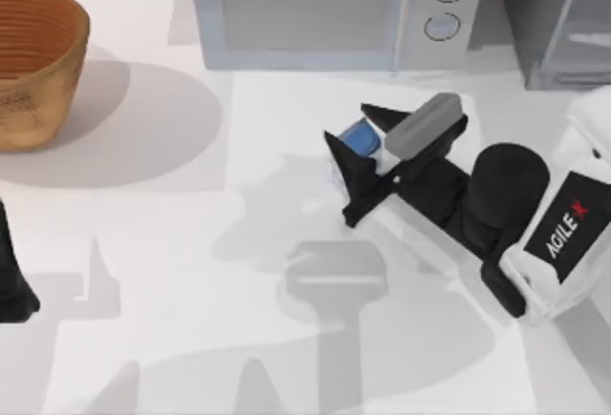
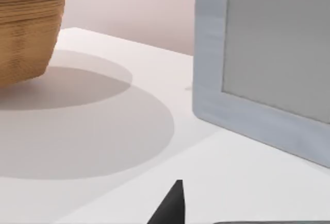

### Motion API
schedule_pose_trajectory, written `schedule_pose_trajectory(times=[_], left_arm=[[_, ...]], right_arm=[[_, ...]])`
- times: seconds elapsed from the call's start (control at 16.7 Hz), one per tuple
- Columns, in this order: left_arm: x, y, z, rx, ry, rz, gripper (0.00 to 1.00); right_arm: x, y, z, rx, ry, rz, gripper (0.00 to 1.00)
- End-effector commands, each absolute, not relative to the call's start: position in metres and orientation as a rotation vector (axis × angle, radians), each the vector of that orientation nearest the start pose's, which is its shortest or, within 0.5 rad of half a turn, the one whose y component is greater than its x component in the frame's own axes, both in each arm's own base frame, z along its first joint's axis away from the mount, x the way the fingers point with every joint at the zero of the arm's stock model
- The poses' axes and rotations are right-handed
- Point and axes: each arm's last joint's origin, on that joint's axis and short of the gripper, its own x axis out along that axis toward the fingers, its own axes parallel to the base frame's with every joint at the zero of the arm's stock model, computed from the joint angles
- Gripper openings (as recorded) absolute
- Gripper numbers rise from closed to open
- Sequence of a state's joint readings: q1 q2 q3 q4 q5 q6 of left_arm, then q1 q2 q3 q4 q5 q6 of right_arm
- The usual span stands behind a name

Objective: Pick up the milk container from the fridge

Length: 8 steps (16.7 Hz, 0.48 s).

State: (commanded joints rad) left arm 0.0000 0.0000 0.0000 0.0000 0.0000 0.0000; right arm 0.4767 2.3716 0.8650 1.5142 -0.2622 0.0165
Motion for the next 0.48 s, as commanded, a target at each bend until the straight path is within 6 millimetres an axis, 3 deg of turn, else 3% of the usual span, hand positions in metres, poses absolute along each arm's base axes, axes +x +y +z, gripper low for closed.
schedule_pose_trajectory(times=[0.12,0.48], left_arm=[[0.1057,-0.0012,0.1600,0.000,0.000,0.000,1.00],[0.1057,-0.0012,0.1600,0.000,0.000,0.000,1.00]], right_arm=[[0.3391,0.1882,0.0428,0.005,-0.003,0.766,0.98],[0.3391,0.1882,0.0428,0.005,-0.003,0.766,1.00]])
